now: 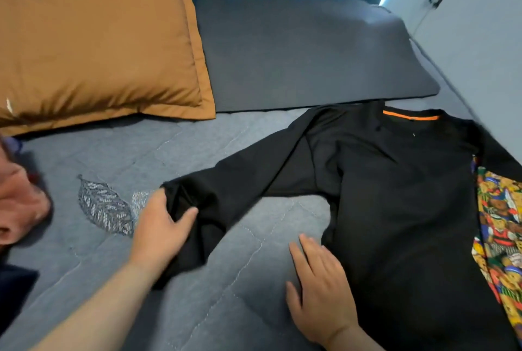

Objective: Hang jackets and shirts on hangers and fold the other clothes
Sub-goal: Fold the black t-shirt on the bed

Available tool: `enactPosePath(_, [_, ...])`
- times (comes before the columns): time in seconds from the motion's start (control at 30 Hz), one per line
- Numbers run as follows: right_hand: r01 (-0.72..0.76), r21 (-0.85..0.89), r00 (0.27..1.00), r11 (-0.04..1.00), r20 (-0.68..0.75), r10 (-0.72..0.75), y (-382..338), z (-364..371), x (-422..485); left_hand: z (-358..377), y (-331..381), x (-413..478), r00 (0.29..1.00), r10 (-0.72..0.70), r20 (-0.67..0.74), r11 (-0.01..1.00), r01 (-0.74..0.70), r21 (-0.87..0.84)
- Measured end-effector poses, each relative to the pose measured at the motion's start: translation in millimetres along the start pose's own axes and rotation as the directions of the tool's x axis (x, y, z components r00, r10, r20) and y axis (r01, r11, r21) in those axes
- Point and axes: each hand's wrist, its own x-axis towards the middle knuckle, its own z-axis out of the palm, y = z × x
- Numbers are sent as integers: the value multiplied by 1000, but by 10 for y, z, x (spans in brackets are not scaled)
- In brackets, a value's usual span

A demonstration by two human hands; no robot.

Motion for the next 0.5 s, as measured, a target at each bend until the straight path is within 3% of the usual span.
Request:
enactPosePath(0.1, [7, 47, 1000, 999, -21, -6, 18, 29, 23, 190, -85, -64, 994, 88, -70, 960, -65, 273])
enactPosePath(0.33, [-37, 241, 982, 970, -169, 79, -79, -228, 687, 257, -40, 42, 1000, 11, 12, 892, -16, 452])
enactPosePath(0.43, [-60, 134, 977, 989, -193, 85, 0, -482, 1532, 276, -82, 71, 999, 5, 36, 866, -22, 500])
enactPosePath(0.5, [-68, 1, 993, 998, -99, 68, 79, -564, 1952, 281, -98, 93, 998, 17, 60, 861, -45, 506])
